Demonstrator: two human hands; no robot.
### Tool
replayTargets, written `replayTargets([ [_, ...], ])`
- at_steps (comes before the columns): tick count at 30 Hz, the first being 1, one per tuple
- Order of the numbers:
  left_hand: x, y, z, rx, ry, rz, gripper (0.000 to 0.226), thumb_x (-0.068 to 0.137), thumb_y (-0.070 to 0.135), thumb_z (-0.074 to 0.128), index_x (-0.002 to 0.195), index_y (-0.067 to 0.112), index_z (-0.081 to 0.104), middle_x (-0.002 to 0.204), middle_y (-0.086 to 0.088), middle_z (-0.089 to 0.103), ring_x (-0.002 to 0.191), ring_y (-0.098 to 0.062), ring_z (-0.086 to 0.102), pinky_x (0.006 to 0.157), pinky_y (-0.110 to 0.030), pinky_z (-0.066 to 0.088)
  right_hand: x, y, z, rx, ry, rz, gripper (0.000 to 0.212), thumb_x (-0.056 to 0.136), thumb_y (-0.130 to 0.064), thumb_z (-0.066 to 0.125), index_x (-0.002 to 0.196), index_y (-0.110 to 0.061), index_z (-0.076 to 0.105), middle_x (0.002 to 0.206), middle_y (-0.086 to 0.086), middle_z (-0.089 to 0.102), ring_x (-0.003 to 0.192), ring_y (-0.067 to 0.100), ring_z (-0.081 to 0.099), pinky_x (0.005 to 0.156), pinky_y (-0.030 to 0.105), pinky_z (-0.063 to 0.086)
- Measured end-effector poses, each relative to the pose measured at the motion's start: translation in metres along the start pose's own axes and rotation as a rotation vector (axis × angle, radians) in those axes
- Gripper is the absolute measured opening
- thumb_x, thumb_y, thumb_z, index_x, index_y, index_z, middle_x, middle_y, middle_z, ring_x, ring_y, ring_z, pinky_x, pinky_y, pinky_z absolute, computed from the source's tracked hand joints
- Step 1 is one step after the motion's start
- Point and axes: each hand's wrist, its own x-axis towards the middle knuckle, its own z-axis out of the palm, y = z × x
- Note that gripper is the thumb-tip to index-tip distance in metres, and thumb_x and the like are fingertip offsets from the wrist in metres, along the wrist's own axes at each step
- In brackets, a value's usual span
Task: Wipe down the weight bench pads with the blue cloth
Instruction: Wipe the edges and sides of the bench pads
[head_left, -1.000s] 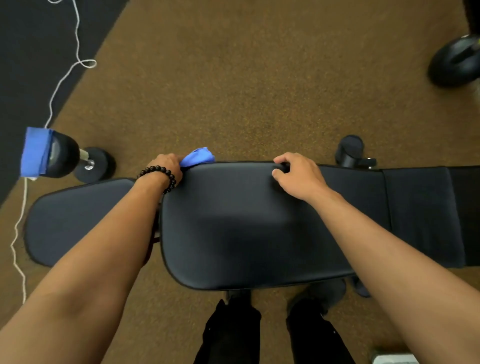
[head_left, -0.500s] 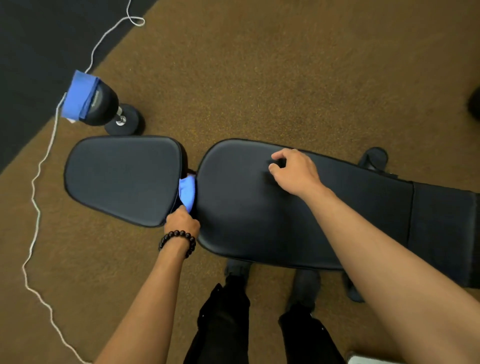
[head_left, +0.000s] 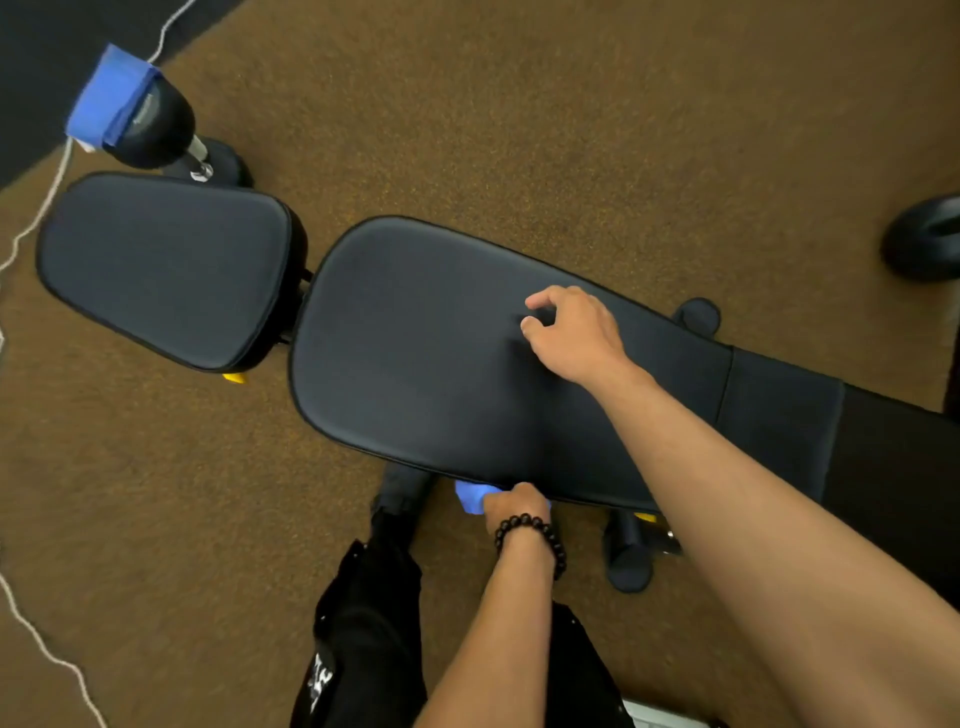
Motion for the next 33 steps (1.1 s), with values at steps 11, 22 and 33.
replayTargets([
  [11, -0.055, -0.063, 0.074, 0.279, -0.345, -0.185, 0.042, 0.106, 0.011, 0.041, 0.145, -0.003, 0.045, 0.147, -0.018, 0.055, 0.127, -0.027, 0.061, 0.102, -0.032, 0.054, -0.027, 0.072, -0.005, 0.02, 0.011, 0.021, 0.031, 0.095, -0.036, 0.061, 0.125, -0.03, 0.067, 0.132, -0.005, 0.059, 0.128, 0.019, 0.052, 0.101, 0.033, 0.041],
  [22, 0.0, 0.077, -0.108, -0.158, -0.454, -0.107, 0.041, 0.083, -0.003, 0.058, 0.124, -0.006, 0.066, 0.123, -0.027, 0.069, 0.115, -0.04, 0.068, 0.101, -0.051, 0.055, -0.047, -0.012, 0.025, 0.12, -0.398, 0.022, 0.049, 0.091, -0.061, 0.057, 0.098, -0.016, 0.073, 0.093, 0.0, 0.075, 0.09, 0.023, 0.071, 0.079, 0.035, 0.059],
  [33, 0.191, 0.258, -0.263, -0.177, -0.091, 0.146, 0.022, 0.095, -0.009, 0.046, 0.106, -0.003, 0.064, 0.141, -0.025, 0.057, 0.12, -0.035, 0.062, 0.078, -0.034, 0.062, -0.041, -0.202, 0.143, 0.279, -0.615, -0.023, 0.044, 0.089, -0.06, 0.059, 0.097, -0.02, 0.074, 0.1, 0.005, 0.076, 0.091, 0.026, 0.075, 0.086, 0.047, 0.061],
])
